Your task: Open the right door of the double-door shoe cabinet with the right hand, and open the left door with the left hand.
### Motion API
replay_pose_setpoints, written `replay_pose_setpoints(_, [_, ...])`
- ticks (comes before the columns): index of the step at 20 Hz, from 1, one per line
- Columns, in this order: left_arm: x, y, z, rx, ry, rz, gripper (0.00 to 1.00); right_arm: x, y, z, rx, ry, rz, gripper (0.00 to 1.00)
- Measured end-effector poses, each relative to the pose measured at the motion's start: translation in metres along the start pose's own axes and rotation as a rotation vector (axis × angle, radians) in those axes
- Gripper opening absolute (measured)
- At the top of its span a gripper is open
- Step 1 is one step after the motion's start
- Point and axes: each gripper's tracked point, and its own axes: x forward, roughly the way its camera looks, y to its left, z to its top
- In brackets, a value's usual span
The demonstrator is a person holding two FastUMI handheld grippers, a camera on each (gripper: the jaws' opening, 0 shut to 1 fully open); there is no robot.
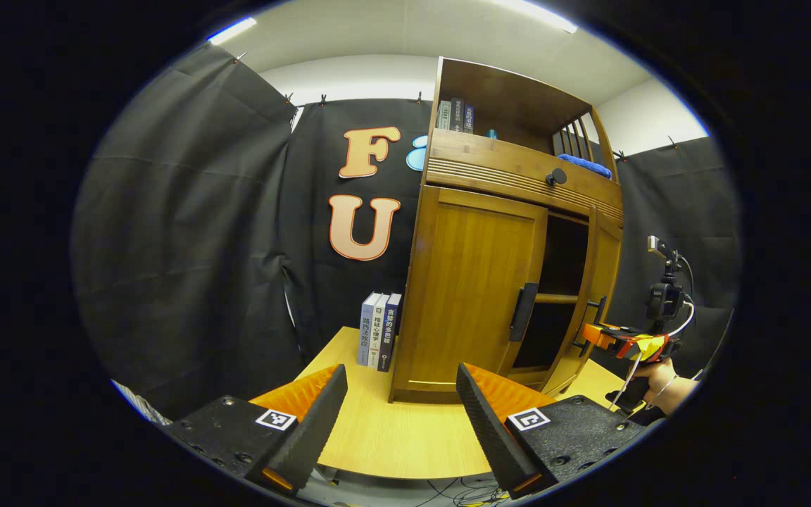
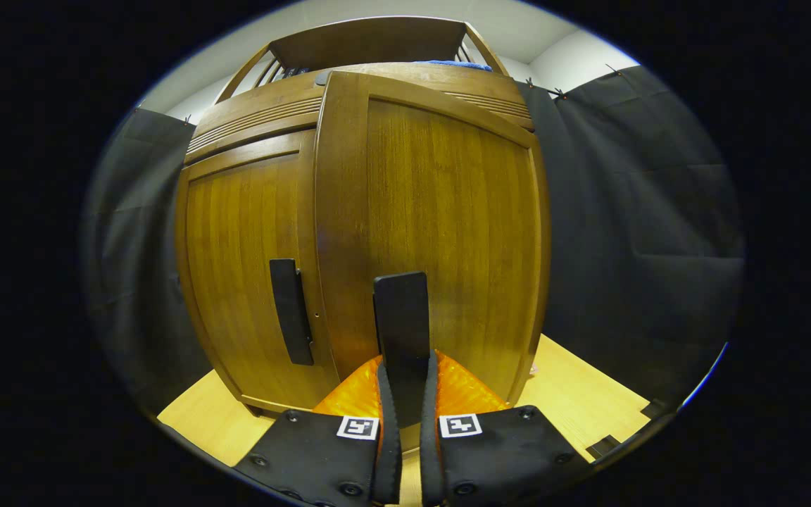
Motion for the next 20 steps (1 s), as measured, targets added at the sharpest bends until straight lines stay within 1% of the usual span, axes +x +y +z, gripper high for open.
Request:
replay_pose_setpoints(1, [-0.001, -0.004, 0.001, 0.002, -0.002, -0.006, 0.94, -0.006, -0.004, -0.003, -0.001, -0.001, -0.009, 0.18])
replay_pose_setpoints(2, [-0.002, -0.006, 0.000, 0.002, -0.003, -0.011, 0.94, -0.013, -0.011, -0.003, 0.001, -0.004, -0.017, 0.14])
replay_pose_setpoints(3, [-0.003, -0.009, -0.001, -0.001, 0.000, -0.016, 0.94, -0.020, -0.016, -0.002, 0.003, -0.006, -0.026, 0.18])
replay_pose_setpoints(4, [-0.003, -0.012, -0.002, -0.002, 0.003, -0.020, 0.91, -0.024, -0.021, -0.001, 0.004, -0.008, -0.035, 0.18])
replay_pose_setpoints(5, [-0.004, -0.014, -0.003, -0.004, 0.006, -0.024, 0.91, -0.032, -0.028, -0.002, 0.005, -0.013, -0.042, 0.18])
replay_pose_setpoints(6, [-0.003, -0.018, -0.004, -0.006, 0.009, -0.030, 0.91, -0.038, -0.034, -0.003, 0.003, -0.016, -0.050, 0.22])
replay_pose_setpoints(7, [-0.002, -0.022, -0.005, -0.010, 0.015, -0.036, 0.94, -0.045, -0.041, -0.001, -0.002, -0.024, -0.057, 0.18])
replay_pose_setpoints(8, [-0.002, -0.026, -0.005, -0.015, 0.018, -0.043, 0.91, -0.052, -0.048, -0.001, -0.004, -0.030, -0.069, 0.14])
replay_pose_setpoints(9, [0.000, -0.030, -0.004, -0.019, 0.021, -0.051, 0.91, -0.058, -0.057, -0.002, -0.005, -0.035, -0.084, 0.17])
replay_pose_setpoints(11, [0.003, -0.042, -0.005, -0.020, 0.025, -0.073, 0.90, -0.068, -0.070, 0.000, -0.013, -0.044, -0.102, 0.17])
replay_pose_setpoints(12, [0.004, -0.049, -0.005, -0.018, 0.026, -0.087, 0.94, -0.069, -0.076, 0.000, -0.011, -0.047, -0.097, 0.20])
replay_pose_setpoints(13, [0.005, -0.056, -0.004, -0.016, 0.027, -0.100, 0.91, -0.072, -0.081, -0.001, -0.003, -0.044, -0.088, 0.16])
replay_pose_setpoints(14, [0.006, -0.062, -0.005, -0.017, 0.029, -0.113, 0.94, -0.074, -0.084, -0.001, 0.011, -0.038, -0.080, 0.12])
replay_pose_setpoints(15, [0.008, -0.068, -0.005, -0.019, 0.031, -0.123, 0.90, -0.075, -0.087, -0.002, 0.025, -0.034, -0.071, 0.12])
replay_pose_setpoints(16, [0.010, -0.075, -0.006, -0.021, 0.033, -0.130, 0.94, -0.076, -0.089, 0.000, 0.033, -0.034, -0.067, 0.20])
replay_pose_setpoints(17, [0.011, -0.080, -0.006, -0.021, 0.034, -0.136, 0.90, -0.078, -0.091, -0.001, 0.033, -0.032, -0.066, 0.20])
replay_pose_setpoints(18, [0.011, -0.085, -0.005, -0.021, 0.032, -0.142, 0.90, -0.079, -0.093, 0.000, 0.026, -0.034, -0.068, 0.16])
replay_pose_setpoints(19, [0.011, -0.091, -0.004, -0.017, 0.030, -0.147, 0.94, -0.079, -0.095, 0.000, 0.017, -0.033, -0.070, 0.16])
replay_pose_setpoints(20, [0.012, -0.094, -0.003, -0.011, 0.027, -0.147, 0.90, -0.080, -0.096, -0.001, 0.014, -0.032, -0.068, 0.16])
